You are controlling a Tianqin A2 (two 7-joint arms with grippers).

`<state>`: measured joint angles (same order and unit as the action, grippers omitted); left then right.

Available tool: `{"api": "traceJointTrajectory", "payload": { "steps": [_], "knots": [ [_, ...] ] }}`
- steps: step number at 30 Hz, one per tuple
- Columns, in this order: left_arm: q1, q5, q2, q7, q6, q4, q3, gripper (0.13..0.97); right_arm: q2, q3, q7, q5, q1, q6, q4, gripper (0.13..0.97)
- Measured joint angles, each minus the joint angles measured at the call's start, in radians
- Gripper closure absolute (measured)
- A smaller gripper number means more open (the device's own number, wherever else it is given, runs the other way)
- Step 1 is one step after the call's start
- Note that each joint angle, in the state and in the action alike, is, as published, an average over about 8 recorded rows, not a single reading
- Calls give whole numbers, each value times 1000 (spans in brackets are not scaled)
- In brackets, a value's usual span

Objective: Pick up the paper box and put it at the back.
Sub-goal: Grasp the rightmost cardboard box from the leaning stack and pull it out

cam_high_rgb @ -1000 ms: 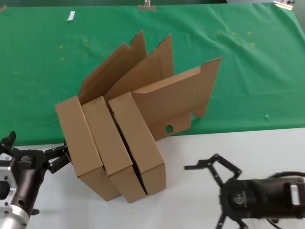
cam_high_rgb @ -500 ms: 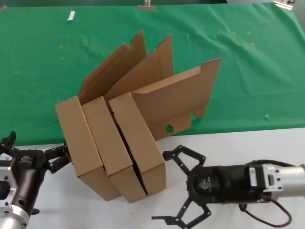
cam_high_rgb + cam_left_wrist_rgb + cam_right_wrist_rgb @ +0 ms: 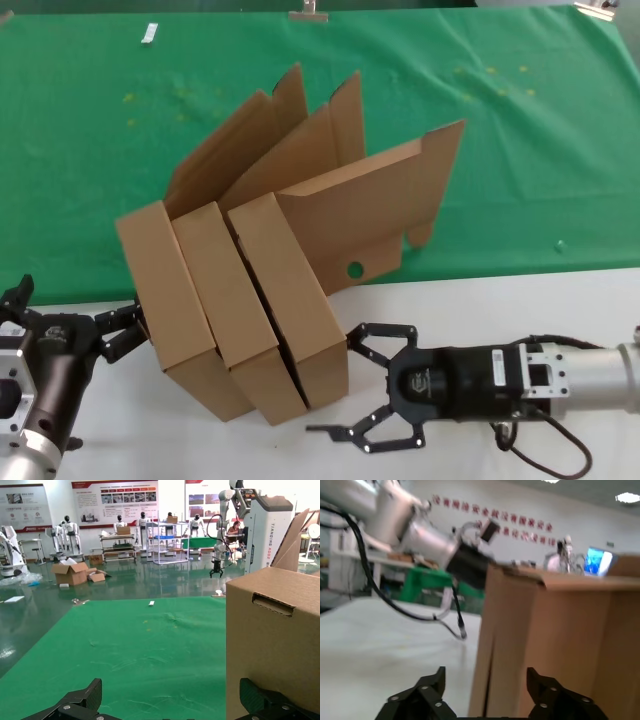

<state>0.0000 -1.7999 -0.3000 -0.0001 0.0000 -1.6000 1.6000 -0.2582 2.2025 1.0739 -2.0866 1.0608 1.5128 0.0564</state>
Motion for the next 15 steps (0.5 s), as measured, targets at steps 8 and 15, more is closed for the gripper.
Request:
{"api": "traceJointTrajectory", "payload": {
  "steps": [8, 15],
  "knots": [
    [0, 0, 0, 0, 0, 0, 0, 132, 5, -80, 1, 98, 18, -100, -37, 619],
    [0, 0, 0, 0, 0, 0, 0, 132, 5, -142, -2, 166, 19, -128, -43, 705]
  ]
}}
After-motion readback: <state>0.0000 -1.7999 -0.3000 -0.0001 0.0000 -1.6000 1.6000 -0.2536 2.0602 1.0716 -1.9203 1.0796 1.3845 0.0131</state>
